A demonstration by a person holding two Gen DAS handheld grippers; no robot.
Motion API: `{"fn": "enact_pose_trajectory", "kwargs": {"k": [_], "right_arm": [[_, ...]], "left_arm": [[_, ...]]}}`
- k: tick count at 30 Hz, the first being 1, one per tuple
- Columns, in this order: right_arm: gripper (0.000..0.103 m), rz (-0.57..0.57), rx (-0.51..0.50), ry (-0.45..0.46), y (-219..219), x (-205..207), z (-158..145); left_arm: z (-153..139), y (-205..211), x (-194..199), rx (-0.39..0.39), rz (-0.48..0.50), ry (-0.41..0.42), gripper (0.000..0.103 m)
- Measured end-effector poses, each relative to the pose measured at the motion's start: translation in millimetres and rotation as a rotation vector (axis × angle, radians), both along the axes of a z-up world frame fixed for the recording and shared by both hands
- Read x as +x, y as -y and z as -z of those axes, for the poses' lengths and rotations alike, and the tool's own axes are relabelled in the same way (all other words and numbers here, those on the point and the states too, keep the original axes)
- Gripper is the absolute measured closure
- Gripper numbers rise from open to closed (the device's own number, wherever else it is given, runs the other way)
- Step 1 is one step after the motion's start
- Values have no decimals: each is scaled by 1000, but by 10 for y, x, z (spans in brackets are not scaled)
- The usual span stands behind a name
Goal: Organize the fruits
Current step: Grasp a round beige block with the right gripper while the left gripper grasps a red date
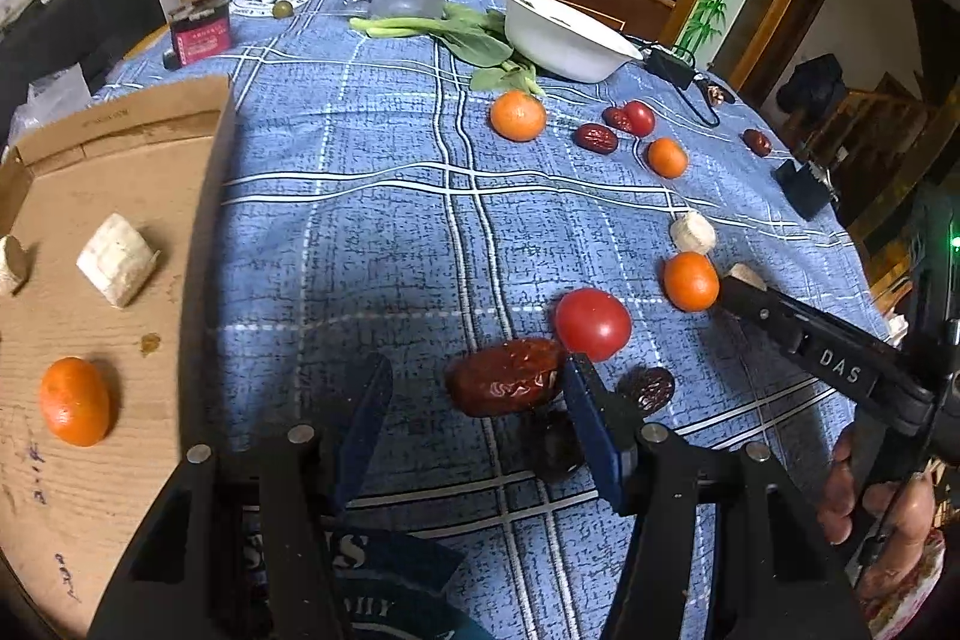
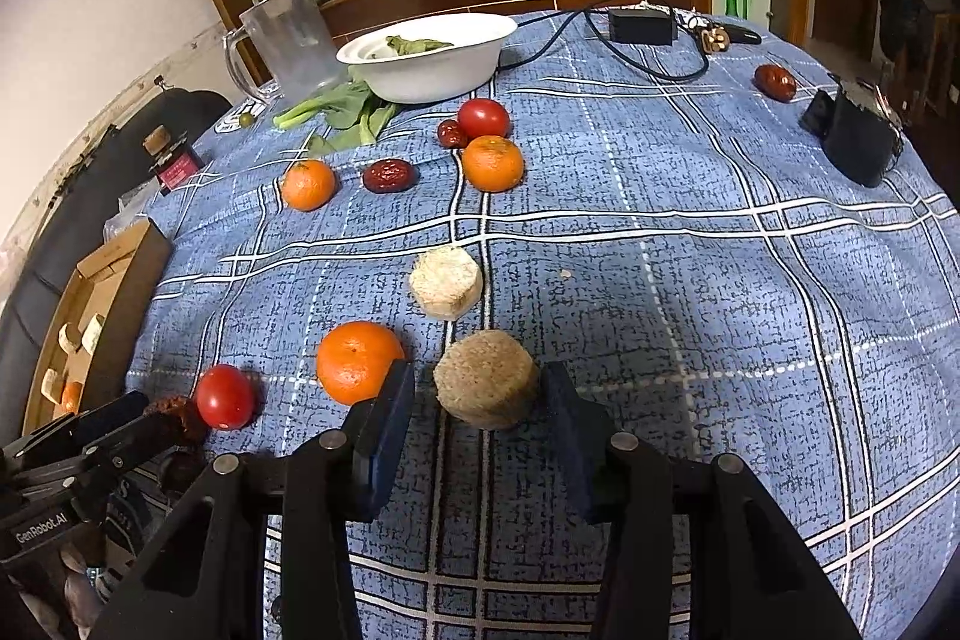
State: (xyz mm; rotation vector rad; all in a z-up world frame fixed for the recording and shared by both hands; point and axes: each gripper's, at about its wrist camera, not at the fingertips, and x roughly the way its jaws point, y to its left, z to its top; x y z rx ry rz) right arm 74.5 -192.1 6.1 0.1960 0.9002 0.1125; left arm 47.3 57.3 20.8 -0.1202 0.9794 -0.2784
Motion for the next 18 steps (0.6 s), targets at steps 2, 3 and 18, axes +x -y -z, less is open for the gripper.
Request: {"fn": "enact_pose_trajectory", "kwargs": {"k": [2, 3, 18], "right_arm": [[56, -3, -15, 5, -22, 1, 3], [56, -4, -20, 8, -28, 2, 3], [66, -1, -36, 30, -28, -27, -2]], "left_arm": [[14, 28, -5, 6, 8, 6, 45], [31, 57, -9, 11, 19, 6, 45], [6, 192, -101, 56, 45, 63, 66]]}}
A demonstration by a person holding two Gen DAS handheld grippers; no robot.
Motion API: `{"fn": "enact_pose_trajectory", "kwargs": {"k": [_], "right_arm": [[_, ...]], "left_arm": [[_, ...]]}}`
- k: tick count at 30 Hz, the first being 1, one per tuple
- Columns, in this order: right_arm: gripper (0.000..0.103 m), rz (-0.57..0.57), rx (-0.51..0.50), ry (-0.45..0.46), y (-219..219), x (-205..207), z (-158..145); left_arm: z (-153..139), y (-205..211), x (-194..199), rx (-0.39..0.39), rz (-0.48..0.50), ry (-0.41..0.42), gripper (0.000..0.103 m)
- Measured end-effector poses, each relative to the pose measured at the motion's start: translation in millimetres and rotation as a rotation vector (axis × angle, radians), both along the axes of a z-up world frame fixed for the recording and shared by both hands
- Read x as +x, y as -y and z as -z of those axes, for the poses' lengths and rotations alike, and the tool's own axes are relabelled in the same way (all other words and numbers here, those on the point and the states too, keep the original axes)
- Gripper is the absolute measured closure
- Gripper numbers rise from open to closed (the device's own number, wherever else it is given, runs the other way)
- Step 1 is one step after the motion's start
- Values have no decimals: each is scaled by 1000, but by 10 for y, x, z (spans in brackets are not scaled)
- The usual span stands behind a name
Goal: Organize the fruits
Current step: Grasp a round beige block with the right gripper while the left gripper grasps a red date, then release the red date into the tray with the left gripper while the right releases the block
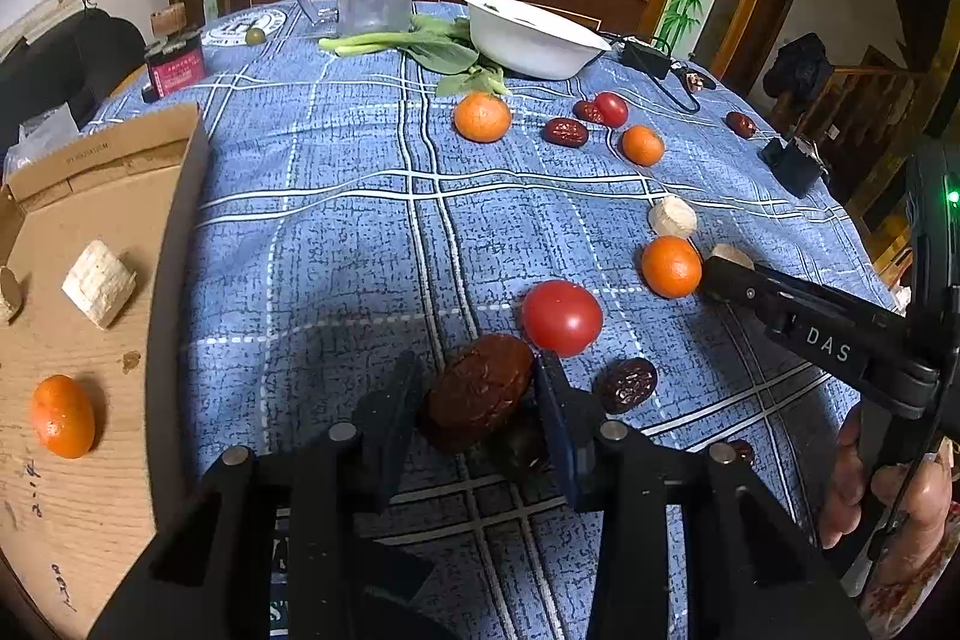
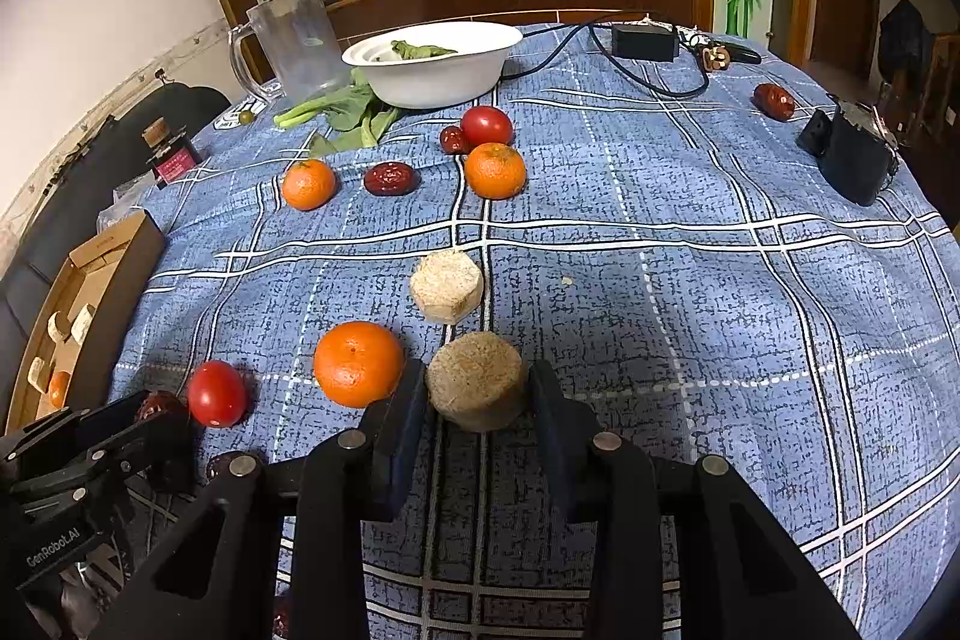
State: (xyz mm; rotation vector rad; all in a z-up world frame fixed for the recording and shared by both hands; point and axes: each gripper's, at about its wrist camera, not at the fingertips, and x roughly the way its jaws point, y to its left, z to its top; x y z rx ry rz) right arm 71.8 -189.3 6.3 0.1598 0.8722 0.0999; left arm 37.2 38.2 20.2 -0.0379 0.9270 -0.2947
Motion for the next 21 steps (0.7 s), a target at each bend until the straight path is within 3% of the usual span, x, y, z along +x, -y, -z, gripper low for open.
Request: {"fn": "enact_pose_trajectory", "kwargs": {"k": [12, 21], "right_arm": [[66, 35, 0, 10, 60, -73, -14], [66, 26, -15, 41, -44, -199, -141]], "left_arm": [[-320, -189, -339, 19, -60, 76, 66], [-531, -636, -726, 19, -163, 125, 65]]}}
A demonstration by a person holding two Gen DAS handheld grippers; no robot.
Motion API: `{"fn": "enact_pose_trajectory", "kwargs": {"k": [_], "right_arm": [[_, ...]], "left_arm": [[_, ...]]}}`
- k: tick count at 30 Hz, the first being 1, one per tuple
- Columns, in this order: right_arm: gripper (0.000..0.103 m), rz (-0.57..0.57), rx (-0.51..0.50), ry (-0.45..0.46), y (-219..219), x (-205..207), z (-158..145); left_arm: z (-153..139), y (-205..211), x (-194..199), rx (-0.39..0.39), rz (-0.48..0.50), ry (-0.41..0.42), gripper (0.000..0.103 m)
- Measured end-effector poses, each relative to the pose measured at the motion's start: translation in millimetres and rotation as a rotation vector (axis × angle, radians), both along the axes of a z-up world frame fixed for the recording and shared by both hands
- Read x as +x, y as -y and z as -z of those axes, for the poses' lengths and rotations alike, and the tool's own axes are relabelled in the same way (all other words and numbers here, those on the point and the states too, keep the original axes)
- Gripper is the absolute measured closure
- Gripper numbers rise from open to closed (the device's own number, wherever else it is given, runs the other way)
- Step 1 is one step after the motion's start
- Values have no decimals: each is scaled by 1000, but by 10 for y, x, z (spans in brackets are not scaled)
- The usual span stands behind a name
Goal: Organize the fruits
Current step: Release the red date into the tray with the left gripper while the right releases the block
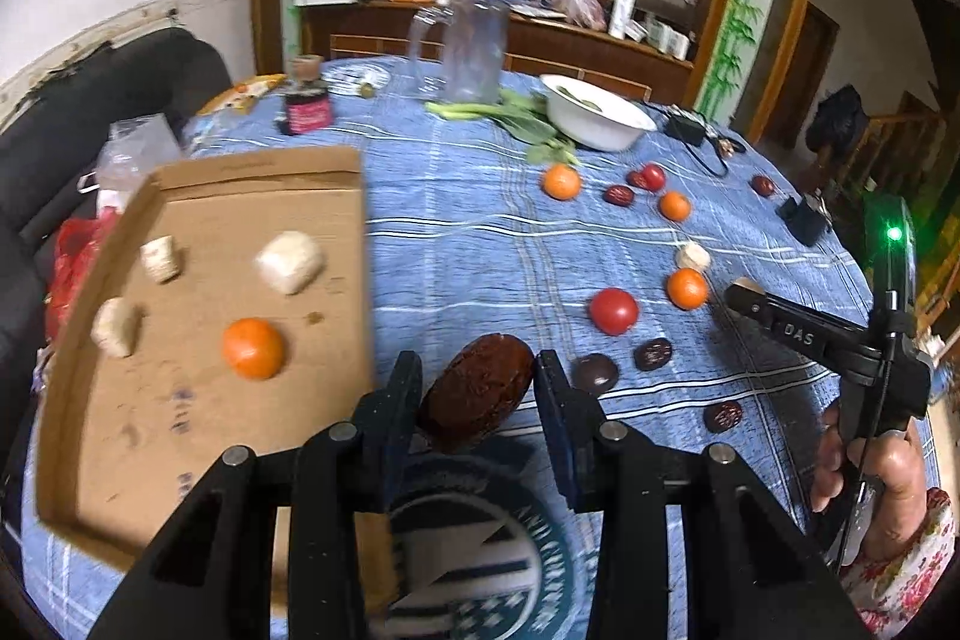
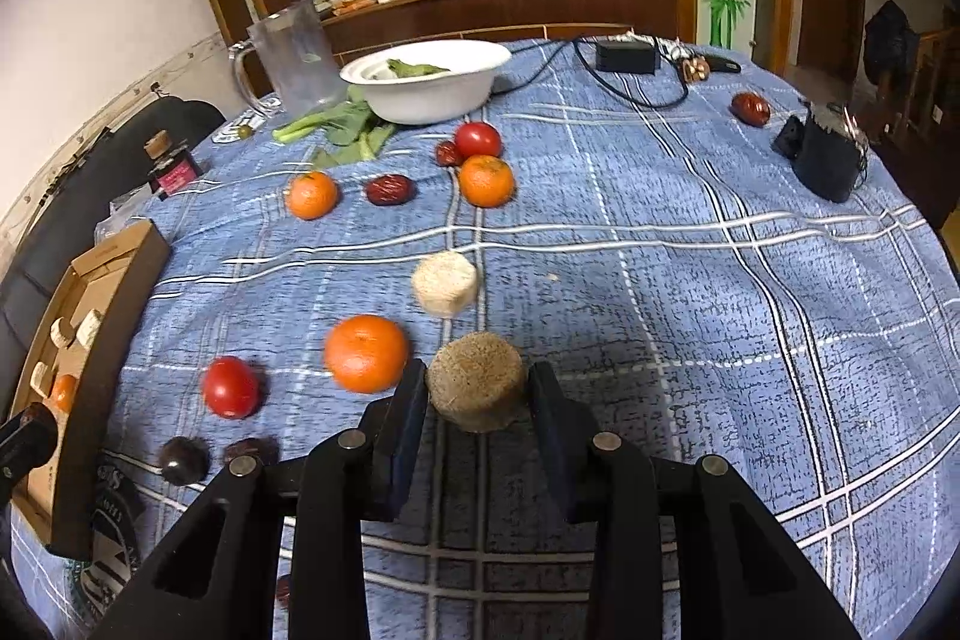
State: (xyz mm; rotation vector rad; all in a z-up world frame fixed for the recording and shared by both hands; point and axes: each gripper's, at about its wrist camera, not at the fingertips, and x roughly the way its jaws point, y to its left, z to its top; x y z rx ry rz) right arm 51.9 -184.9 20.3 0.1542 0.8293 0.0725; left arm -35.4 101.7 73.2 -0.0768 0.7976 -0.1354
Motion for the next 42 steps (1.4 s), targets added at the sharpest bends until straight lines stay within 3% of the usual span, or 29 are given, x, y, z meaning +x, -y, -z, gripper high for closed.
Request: {"fn": "enact_pose_trajectory", "kwargs": {"k": [12, 27, 33, 42], "right_arm": [[66, -94, 23, 45, -507, -432, -300], [65, -315, 13, 64, -1689, -815, -519], [65, -385, 7, 48, -2079, -841, -528], [65, -443, 12, -7, -2588, -682, -386]], "left_arm": [[-173, -602, -360, -16, -140, 55, 65], [-302, -1201, -744, -3, -243, 113, 65], [-294, -1426, -709, 49, -257, 106, 65], [-113, -1696, -396, 62, -249, 42, 65]]}}
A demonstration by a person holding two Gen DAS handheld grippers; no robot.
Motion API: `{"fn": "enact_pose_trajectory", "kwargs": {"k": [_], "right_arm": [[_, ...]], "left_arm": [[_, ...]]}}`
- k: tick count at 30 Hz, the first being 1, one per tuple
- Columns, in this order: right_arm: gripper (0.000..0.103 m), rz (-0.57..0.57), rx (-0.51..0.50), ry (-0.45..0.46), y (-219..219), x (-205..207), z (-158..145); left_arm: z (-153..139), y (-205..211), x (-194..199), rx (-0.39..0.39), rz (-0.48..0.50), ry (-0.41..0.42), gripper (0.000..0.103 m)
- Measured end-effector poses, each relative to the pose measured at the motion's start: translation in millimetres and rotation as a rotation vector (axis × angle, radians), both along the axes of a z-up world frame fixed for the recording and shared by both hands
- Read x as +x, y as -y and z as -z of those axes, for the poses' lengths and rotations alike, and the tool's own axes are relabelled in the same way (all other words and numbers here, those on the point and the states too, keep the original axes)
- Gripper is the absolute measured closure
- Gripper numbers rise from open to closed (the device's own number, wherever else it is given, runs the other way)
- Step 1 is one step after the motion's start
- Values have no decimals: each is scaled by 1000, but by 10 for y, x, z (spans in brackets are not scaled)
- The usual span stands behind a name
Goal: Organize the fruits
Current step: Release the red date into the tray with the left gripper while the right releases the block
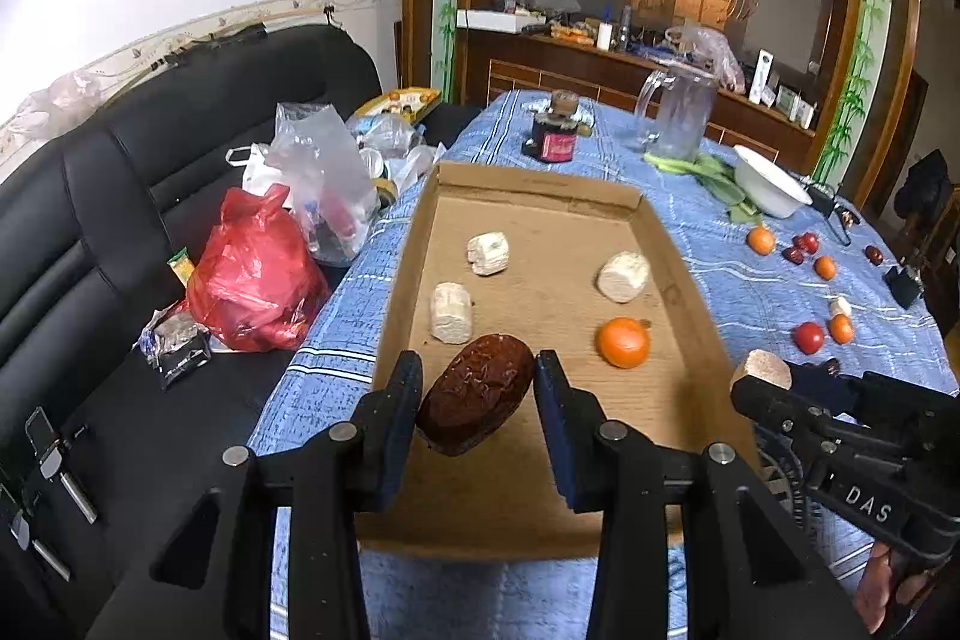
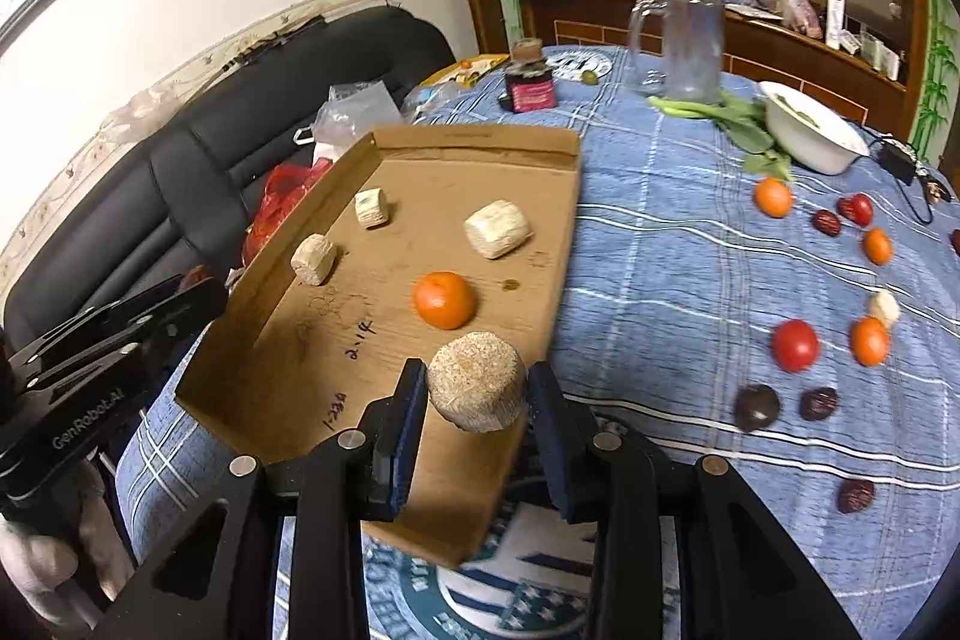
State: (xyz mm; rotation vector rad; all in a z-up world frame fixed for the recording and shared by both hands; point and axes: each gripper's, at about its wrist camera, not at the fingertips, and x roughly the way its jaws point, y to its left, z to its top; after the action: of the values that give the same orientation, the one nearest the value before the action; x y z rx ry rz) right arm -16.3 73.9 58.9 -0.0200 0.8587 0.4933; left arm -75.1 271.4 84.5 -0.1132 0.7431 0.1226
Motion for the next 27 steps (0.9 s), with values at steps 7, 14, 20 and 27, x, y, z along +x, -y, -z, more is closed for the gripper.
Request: {"fn": "enact_pose_trajectory", "kwargs": {"k": [7, 14, 20, 27], "right_arm": [[65, -21, -18, -35, -247, 140, 154], [65, -34, -40, -70, -399, 261, 318], [65, -41, -56, -84, -476, 315, 423], [64, -47, -66, -69, -505, 316, 424]], "left_arm": [[210, -40, 240, 11, 16, -49, 65], [406, -131, 370, -3, 14, -101, 65], [471, -124, 416, 3, 15, -118, 65], [468, -127, 421, -3, 9, -113, 65]]}}
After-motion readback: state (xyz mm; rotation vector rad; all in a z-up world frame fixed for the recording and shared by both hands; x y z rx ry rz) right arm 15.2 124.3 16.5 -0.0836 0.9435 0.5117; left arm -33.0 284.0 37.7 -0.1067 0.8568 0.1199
